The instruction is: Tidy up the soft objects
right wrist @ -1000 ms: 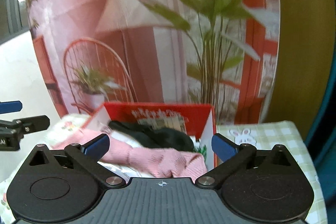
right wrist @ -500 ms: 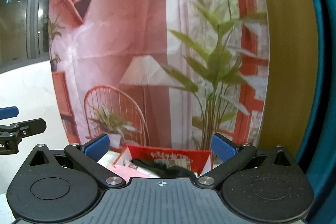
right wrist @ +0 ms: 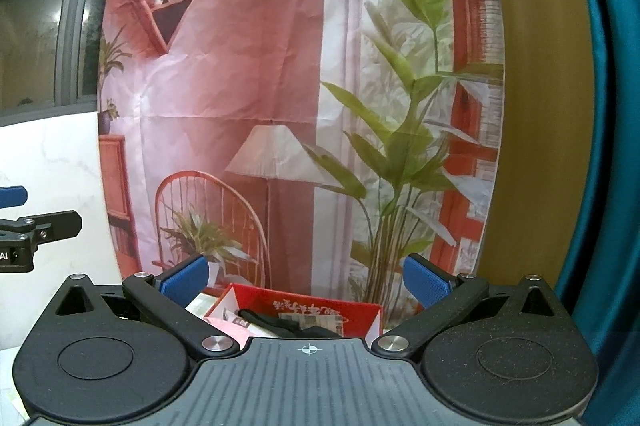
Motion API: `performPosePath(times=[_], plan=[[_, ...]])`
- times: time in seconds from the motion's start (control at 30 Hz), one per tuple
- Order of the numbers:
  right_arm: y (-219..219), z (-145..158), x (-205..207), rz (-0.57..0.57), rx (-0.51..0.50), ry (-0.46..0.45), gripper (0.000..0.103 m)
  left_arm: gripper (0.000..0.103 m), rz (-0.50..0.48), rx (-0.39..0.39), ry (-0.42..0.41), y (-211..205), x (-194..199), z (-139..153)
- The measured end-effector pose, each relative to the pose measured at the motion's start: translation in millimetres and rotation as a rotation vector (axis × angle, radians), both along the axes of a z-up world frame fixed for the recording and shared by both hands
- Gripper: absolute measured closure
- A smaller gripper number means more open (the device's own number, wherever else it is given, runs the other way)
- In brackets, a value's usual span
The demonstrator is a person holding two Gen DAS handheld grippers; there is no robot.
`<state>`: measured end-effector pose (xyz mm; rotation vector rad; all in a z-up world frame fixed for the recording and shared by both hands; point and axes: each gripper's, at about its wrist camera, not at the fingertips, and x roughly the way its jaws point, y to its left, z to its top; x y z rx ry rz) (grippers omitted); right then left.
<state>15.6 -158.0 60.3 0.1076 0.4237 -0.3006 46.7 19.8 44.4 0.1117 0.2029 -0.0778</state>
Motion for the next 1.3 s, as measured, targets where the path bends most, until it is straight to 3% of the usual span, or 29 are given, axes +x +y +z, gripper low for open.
performPosePath(times=[1.3], plan=[[1.2, -3.8, 3.3, -0.007, 0.007, 0.018, 0.000, 0.000, 0.059, -0.017, 0.021, 9.0, 4.5, -2.1]])
